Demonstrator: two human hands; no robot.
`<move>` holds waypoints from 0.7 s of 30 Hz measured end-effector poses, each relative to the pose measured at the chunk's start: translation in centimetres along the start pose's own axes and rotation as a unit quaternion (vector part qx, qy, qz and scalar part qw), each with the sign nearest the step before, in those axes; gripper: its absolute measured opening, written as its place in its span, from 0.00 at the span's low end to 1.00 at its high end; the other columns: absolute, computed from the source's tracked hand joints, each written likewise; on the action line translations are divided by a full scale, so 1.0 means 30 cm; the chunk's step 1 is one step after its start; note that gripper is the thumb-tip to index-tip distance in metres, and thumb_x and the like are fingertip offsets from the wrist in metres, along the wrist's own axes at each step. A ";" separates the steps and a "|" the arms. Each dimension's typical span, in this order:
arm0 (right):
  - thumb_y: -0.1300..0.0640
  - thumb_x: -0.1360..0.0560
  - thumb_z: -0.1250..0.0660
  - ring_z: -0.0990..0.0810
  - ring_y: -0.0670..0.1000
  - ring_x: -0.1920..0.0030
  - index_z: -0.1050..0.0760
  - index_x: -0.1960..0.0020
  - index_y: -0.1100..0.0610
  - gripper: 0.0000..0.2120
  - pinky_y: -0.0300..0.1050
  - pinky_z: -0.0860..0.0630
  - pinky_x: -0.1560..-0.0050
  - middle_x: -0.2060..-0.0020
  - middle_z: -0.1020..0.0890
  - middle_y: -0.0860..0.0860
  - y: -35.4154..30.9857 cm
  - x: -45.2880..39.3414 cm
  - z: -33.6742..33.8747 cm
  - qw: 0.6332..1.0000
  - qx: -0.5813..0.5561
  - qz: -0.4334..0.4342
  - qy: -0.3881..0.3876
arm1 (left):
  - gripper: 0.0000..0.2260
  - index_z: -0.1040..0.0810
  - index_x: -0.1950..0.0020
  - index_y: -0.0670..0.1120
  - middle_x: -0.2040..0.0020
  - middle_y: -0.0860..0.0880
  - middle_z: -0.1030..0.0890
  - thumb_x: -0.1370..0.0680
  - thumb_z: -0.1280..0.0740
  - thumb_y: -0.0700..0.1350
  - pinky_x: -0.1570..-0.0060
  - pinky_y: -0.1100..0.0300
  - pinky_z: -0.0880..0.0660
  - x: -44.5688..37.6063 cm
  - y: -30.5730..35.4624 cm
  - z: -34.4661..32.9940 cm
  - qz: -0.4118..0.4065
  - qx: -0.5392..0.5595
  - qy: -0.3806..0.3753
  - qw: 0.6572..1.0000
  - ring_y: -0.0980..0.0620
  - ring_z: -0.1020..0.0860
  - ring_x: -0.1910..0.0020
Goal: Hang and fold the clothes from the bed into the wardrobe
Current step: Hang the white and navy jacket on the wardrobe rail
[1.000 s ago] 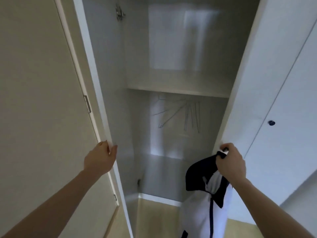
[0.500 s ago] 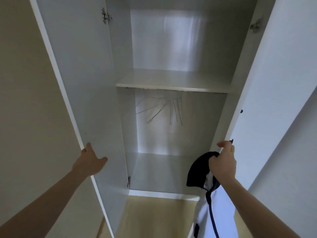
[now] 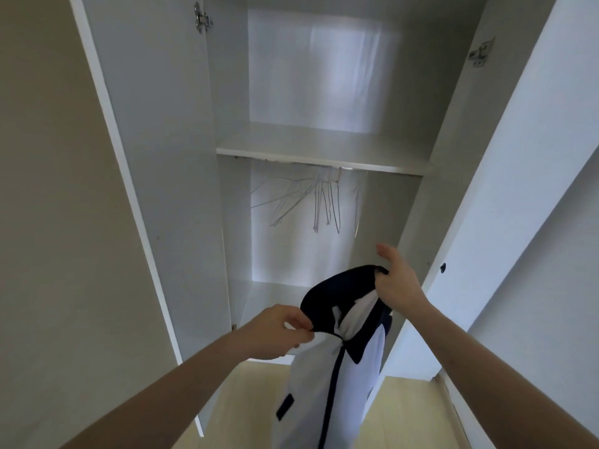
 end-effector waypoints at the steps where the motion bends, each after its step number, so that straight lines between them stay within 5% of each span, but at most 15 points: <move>1: 0.65 0.21 0.41 0.22 0.48 0.47 0.40 0.21 0.48 0.31 0.36 0.26 0.49 0.26 0.30 0.47 0.025 -0.019 0.028 0.999 0.000 -0.032 0.003 | 0.09 0.17 0.43 0.55 0.45 0.57 0.17 0.23 0.28 0.52 0.63 0.69 0.24 -0.010 0.010 -0.006 -0.001 -0.004 0.004 1.000 0.57 0.16 0.55; 5: 0.65 0.22 0.42 0.25 0.55 0.41 0.50 0.17 0.51 0.37 0.51 0.24 0.43 0.21 0.36 0.56 0.128 -0.056 0.147 0.990 -0.014 -0.137 0.026 | 0.10 0.18 0.42 0.55 0.44 0.58 0.18 0.23 0.28 0.52 0.60 0.68 0.22 -0.049 0.045 -0.007 -0.005 -0.012 0.012 1.000 0.59 0.16 0.55; 11: 0.65 0.26 0.43 0.21 0.50 0.63 0.44 0.19 0.52 0.36 0.44 0.26 0.65 0.40 0.20 0.57 0.150 -0.048 0.228 0.980 -0.031 -0.172 0.096 | 0.09 0.18 0.43 0.56 0.44 0.58 0.19 0.22 0.29 0.53 0.61 0.70 0.25 -0.115 0.093 -0.007 -0.021 -0.022 0.016 0.999 0.60 0.16 0.56; 16: 0.67 0.24 0.43 0.22 0.56 0.36 0.33 0.24 0.54 0.29 0.45 0.26 0.41 0.29 0.25 0.53 0.102 -0.046 0.194 0.992 -0.021 -0.112 0.053 | 0.08 0.18 0.45 0.55 0.45 0.57 0.18 0.22 0.30 0.52 0.59 0.63 0.19 -0.169 0.133 -0.073 -0.018 0.014 -0.015 1.000 0.58 0.16 0.55; 19: 0.70 0.23 0.44 0.20 0.50 0.40 0.19 0.37 0.53 0.23 0.36 0.27 0.39 0.39 0.17 0.50 0.037 -0.034 0.147 0.998 0.010 -0.061 -0.011 | 0.06 0.17 0.47 0.56 0.47 0.56 0.17 0.22 0.32 0.51 0.61 0.64 0.19 -0.206 0.140 -0.144 -0.008 0.009 -0.040 0.999 0.57 0.15 0.55; 21: 0.68 0.21 0.43 0.21 0.45 0.45 0.17 0.41 0.51 0.21 0.22 0.31 0.49 0.45 0.16 0.46 -0.004 -0.021 0.126 0.998 0.031 -0.035 -0.040 | 0.07 0.17 0.48 0.55 0.47 0.54 0.17 0.22 0.33 0.51 0.62 0.63 0.19 -0.235 0.125 -0.211 0.013 0.005 -0.069 0.997 0.56 0.16 0.56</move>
Point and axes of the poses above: each hand's wrist, its own x-axis away from the middle knuckle, its own z-axis out of the back of the hand, y = z × x, the point moved 4 cm from there along -x, towards the middle knuckle
